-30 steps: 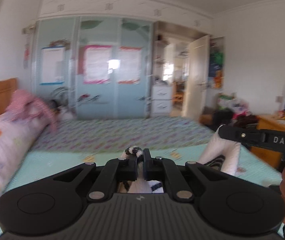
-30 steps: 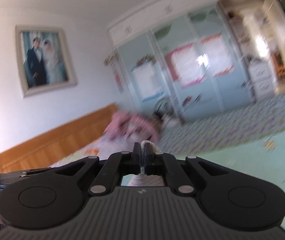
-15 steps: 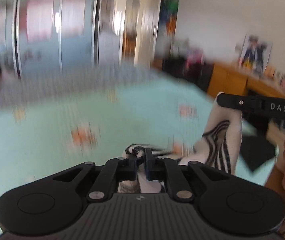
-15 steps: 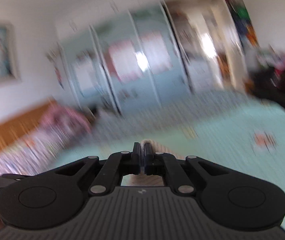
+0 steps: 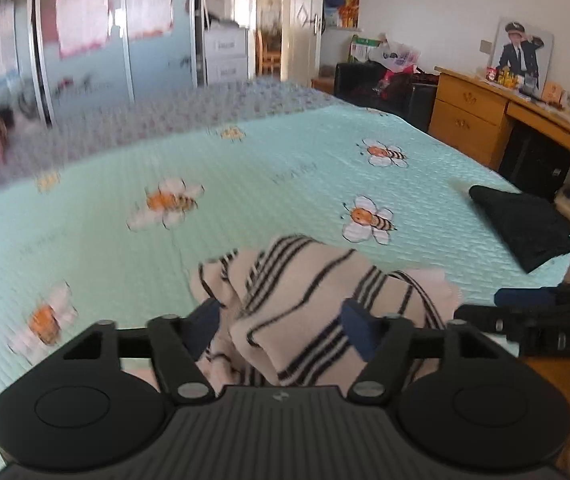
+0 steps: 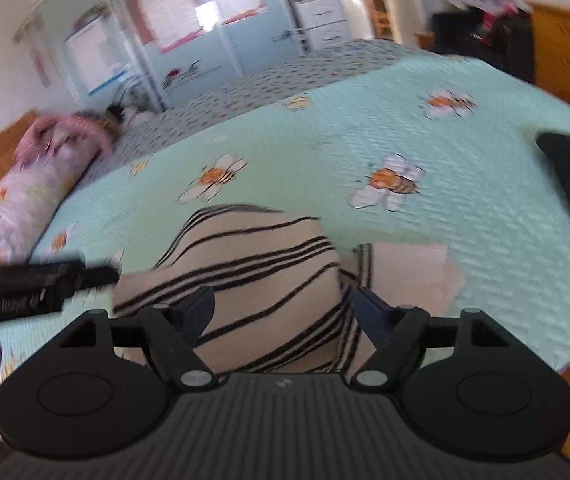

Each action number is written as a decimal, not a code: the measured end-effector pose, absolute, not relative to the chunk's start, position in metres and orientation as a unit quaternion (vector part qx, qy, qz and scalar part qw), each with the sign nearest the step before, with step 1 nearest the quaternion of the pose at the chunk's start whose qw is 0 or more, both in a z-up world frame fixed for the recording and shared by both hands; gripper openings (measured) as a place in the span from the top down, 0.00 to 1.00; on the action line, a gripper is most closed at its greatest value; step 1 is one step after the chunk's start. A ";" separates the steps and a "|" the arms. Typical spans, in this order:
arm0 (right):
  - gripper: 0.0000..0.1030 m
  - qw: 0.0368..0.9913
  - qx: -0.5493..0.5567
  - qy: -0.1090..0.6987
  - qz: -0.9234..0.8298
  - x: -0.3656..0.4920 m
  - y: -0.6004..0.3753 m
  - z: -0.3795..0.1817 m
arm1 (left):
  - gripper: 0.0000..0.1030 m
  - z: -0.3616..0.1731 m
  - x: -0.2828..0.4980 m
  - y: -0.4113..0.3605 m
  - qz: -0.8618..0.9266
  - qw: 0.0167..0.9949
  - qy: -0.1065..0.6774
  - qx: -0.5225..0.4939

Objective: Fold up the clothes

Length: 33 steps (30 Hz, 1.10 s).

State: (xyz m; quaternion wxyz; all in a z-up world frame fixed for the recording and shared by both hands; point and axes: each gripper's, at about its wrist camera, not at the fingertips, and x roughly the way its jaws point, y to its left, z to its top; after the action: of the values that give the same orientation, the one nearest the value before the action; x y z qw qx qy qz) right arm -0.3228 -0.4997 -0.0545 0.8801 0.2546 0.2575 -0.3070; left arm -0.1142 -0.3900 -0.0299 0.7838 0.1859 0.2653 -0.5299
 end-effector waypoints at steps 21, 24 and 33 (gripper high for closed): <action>0.25 0.883 0.207 0.282 -0.313 -0.315 -0.471 -0.008 | 0.29 -0.011 -0.132 -0.384 -0.464 0.813 0.287 0.202; 0.25 0.880 0.211 0.289 -0.311 -0.311 -0.472 -0.014 | 0.28 -0.021 -0.129 -0.383 -0.460 0.812 0.295 0.207; 0.25 0.854 0.239 0.337 -0.316 -0.296 -0.489 -0.059 | 0.28 -0.068 -0.124 -0.393 -0.455 0.790 0.339 0.234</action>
State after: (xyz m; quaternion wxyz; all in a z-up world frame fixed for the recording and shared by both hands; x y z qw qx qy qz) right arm -0.2960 -0.4895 -0.0587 0.8541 0.2387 0.3367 -0.3163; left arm -0.1241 -0.3927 -0.0676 0.7895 0.2343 0.3390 -0.4548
